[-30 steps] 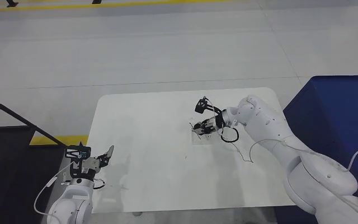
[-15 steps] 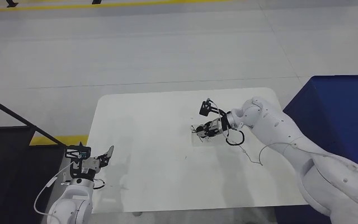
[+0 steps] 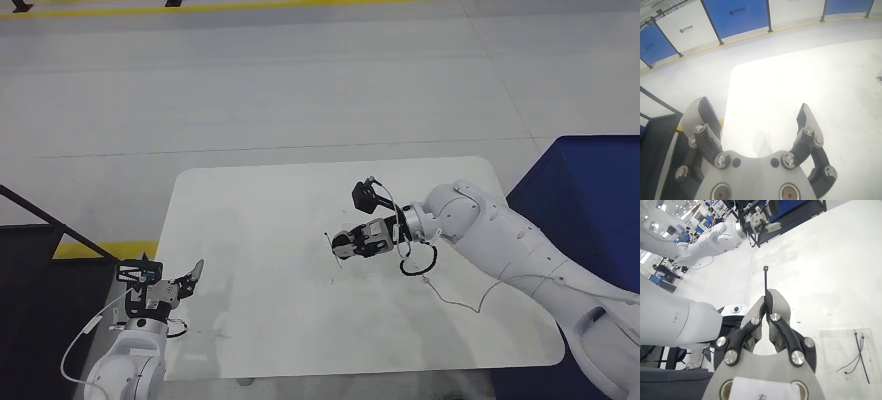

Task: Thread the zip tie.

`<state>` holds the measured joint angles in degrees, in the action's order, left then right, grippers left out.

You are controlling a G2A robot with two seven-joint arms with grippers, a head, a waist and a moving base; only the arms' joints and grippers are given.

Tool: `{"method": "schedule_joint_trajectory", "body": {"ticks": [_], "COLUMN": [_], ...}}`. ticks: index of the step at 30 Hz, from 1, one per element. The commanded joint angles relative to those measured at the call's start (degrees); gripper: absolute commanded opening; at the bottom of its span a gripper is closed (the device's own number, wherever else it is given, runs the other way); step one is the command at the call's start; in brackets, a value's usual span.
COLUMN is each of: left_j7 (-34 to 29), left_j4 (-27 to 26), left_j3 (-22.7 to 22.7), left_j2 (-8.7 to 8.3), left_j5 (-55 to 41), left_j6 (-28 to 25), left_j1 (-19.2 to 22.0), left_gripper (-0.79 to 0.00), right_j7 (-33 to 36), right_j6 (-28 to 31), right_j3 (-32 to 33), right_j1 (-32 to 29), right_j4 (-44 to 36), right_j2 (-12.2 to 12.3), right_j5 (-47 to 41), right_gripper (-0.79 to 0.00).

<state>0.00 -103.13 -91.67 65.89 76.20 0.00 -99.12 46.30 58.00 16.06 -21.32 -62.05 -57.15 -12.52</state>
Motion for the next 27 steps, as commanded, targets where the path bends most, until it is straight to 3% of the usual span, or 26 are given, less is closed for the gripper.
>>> {"method": "schedule_joint_trajectory", "body": {"ticks": [1,15,18,23,27], "left_j7": [0.0,-0.45,-10.87,-35.27,-36.9], "left_j4": [0.0,0.1,-3.61,-9.34,-9.46], "left_j3": [0.0,0.11,1.06,-1.8,-1.94], "left_j2": [0.0,0.01,-0.12,-1.05,-1.13], "left_j5": [0.0,-0.32,-8.96,-35.81,-37.54], "left_j6": [0.0,-0.39,-9.68,-23.77,-24.31], "left_j1": [0.0,-0.08,-0.74,-0.29,-0.1], "left_gripper": [0.0,0.0,0.0,0.0,0.0], "right_j7": [0.0,0.0,-0.01,0.01,0.01], "right_j6": [0.0,0.0,0.0,0.0,0.0], "right_j3": [0.01,0.01,0.01,-3.59,-3.97], "right_j1": [0.0,0.0,-2.17,-2.29,-2.2], "right_j4": [0.01,0.01,-2.65,-9.7,-10.11], "right_j2": [0.0,0.0,0.69,5.25,5.6], "right_j5": [0.0,0.0,-3.44,-8.05,-8.57], "right_gripper": [-0.785,-0.785,-0.785,-0.785,-0.785]}}
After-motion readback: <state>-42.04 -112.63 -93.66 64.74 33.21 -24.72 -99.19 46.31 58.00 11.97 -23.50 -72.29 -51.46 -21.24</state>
